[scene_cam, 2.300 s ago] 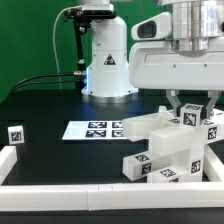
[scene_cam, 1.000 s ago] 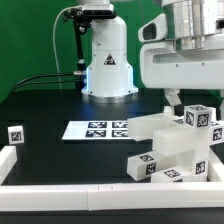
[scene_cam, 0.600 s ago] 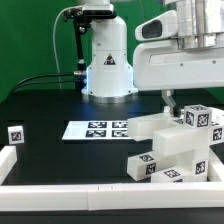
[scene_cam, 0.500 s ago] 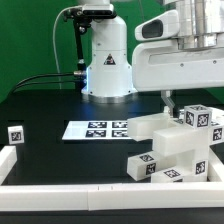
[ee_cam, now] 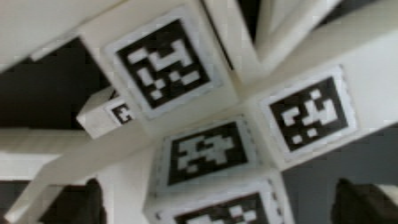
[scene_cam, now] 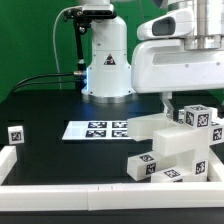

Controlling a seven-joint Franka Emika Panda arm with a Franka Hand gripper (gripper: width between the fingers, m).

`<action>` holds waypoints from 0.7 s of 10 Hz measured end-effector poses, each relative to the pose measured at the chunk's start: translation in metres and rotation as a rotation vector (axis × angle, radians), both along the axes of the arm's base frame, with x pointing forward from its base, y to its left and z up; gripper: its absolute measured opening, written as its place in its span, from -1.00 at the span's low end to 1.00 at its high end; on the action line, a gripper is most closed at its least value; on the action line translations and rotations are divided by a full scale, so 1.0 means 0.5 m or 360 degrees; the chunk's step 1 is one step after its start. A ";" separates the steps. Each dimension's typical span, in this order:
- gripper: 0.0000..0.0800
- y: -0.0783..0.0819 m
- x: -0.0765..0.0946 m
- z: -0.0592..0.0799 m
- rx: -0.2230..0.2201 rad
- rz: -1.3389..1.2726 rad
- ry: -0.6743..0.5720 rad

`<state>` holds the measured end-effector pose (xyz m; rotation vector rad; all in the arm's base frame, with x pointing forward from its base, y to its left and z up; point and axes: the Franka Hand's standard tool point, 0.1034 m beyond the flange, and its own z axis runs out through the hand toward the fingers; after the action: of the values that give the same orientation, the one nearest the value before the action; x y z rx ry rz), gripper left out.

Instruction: Assemble chair

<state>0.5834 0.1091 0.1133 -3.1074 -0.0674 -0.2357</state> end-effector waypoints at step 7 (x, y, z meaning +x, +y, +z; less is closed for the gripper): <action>-0.30 0.003 0.000 0.000 0.0120 -0.0694 0.0023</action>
Offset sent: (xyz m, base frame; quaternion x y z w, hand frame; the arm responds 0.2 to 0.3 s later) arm 0.0000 0.0000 0.0000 0.0000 0.0000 0.1296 0.9916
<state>0.5832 0.1107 0.1133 -3.0073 0.6069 -0.2156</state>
